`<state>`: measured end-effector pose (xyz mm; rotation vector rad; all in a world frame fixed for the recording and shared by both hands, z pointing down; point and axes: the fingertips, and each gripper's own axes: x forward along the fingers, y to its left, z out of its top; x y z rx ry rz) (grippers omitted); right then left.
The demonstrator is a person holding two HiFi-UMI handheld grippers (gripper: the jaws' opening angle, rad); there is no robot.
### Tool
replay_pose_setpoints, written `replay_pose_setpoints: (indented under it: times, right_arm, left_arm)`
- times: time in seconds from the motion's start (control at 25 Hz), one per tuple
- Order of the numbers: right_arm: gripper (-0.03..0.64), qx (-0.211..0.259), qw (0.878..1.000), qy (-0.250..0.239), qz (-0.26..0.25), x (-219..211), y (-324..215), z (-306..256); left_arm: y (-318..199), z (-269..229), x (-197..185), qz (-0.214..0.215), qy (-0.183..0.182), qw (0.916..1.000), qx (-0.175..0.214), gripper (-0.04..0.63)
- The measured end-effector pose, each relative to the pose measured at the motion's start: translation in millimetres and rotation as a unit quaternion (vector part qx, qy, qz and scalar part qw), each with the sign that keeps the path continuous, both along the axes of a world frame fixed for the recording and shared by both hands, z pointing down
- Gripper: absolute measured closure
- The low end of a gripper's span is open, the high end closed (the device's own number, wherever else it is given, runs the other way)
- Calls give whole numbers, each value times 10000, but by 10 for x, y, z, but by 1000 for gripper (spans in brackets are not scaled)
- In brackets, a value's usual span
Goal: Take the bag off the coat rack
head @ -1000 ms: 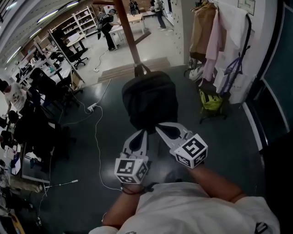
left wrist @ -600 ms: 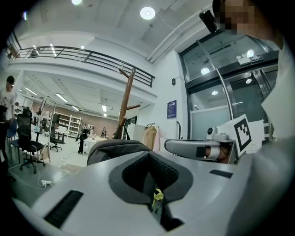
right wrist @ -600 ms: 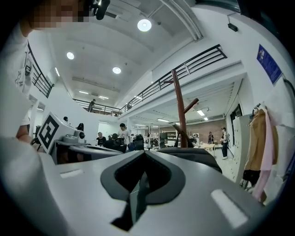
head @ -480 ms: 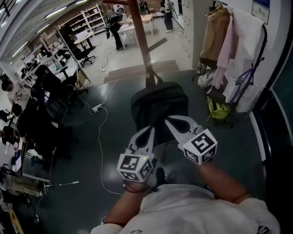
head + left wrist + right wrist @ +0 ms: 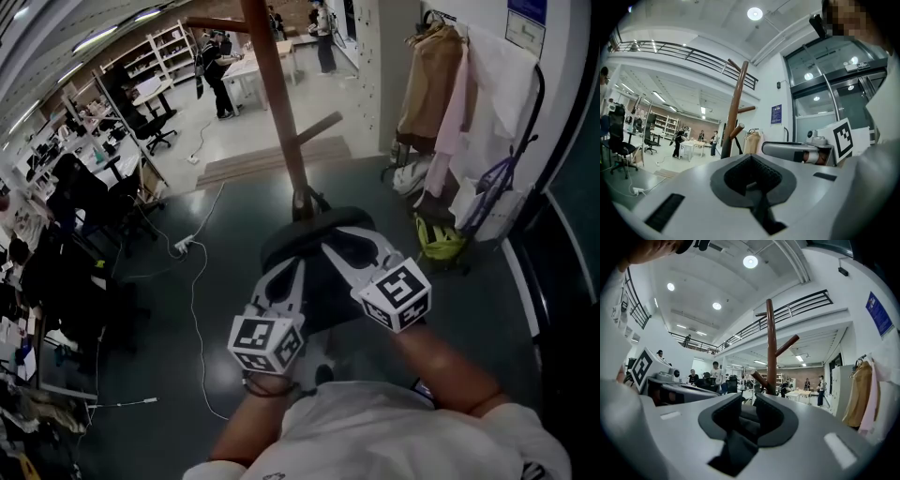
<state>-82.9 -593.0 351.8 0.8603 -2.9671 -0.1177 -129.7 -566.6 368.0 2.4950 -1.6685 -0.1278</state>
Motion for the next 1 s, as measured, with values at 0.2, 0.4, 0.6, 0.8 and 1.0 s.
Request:
replay_pose_setpoints:
  times: [0.2,0.4,0.6,0.8,1.0]
  right_arm:
    - [534,-112,9991,388,158,-171,-500,-1]
    - [534,-80,9973,625,388,-277,-950,-45]
    - [534,-111,9946,874,544,-441,-1200,-12]
    - [528,-189,9914,1125,634,-521,-1359,89]
    - [545,-77,9863,1475,737,-614,-1416,171]
  left_arm:
    - [-341,-134,-118,220,12,9998,20,589]
    - [-637,-228,-265,409,87,9991,47,589]
    - [-838,-257,-398,622,113,9980,9,589]
    - [-1006,-262,-443,814,160,9966,2,589]
    - [-1091,-240,-515,907,192,9957,-16,589]
